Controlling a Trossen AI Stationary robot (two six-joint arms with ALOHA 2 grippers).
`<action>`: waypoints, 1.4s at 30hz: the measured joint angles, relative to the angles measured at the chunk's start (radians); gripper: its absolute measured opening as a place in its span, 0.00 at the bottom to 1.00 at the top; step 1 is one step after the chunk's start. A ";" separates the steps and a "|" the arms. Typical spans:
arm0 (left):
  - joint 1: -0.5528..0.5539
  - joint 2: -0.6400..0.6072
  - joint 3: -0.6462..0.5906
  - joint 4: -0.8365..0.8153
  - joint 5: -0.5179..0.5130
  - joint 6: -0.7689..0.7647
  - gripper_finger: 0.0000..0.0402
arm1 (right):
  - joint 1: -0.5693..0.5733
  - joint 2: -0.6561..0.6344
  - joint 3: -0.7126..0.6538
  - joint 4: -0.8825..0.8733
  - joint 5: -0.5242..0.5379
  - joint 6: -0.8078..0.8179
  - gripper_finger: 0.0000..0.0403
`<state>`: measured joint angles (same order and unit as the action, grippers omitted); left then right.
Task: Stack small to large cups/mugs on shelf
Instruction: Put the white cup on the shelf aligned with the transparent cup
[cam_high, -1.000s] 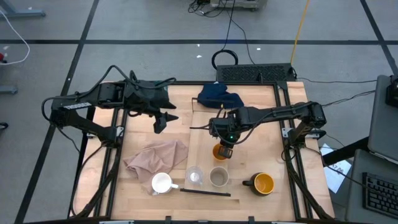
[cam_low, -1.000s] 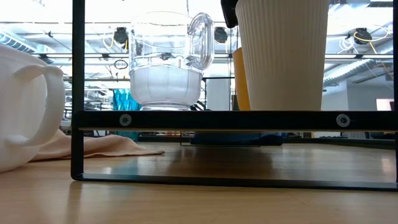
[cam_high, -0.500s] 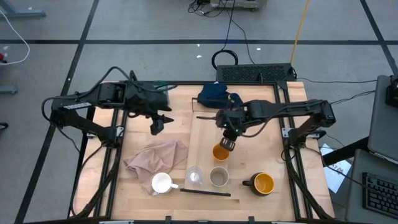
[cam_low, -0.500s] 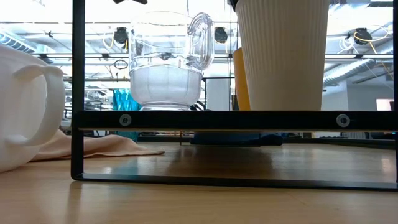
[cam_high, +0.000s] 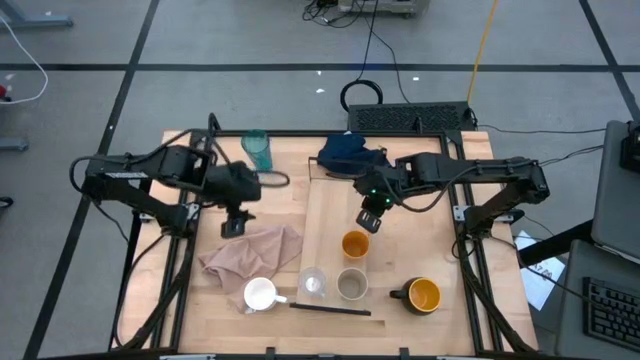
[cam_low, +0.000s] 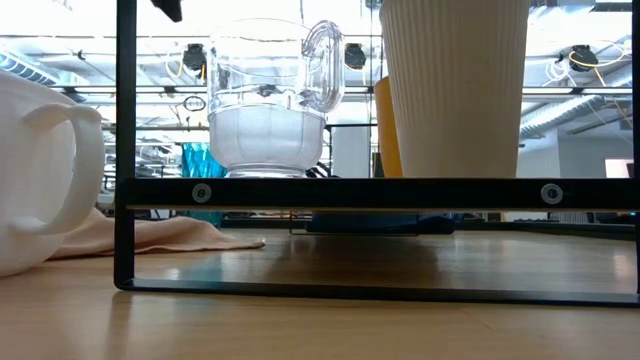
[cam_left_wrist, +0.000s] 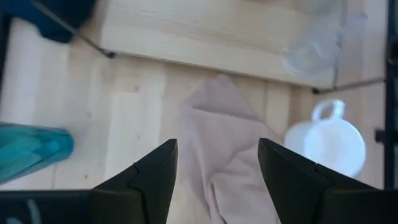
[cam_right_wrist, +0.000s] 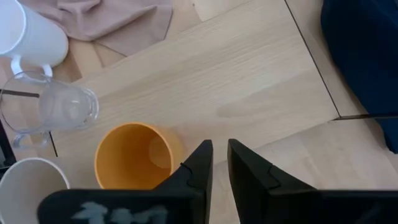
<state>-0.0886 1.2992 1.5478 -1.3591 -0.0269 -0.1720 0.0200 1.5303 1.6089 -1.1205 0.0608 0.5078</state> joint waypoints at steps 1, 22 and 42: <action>-0.021 0.008 0.000 -0.001 0.001 -0.005 0.56 | 0.000 0.000 0.000 0.001 0.000 -0.001 0.10; -0.313 0.078 -0.321 0.382 0.127 -0.271 0.56 | 0.045 0.000 0.000 0.072 -0.001 0.030 0.10; -0.389 0.200 -0.325 0.371 0.075 -0.337 0.56 | 0.118 0.000 0.000 0.130 -0.010 -0.062 0.10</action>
<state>-0.4781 1.4988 1.2232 -0.9884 0.0483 -0.5091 0.1376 1.5303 1.6089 -0.9909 0.0513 0.4458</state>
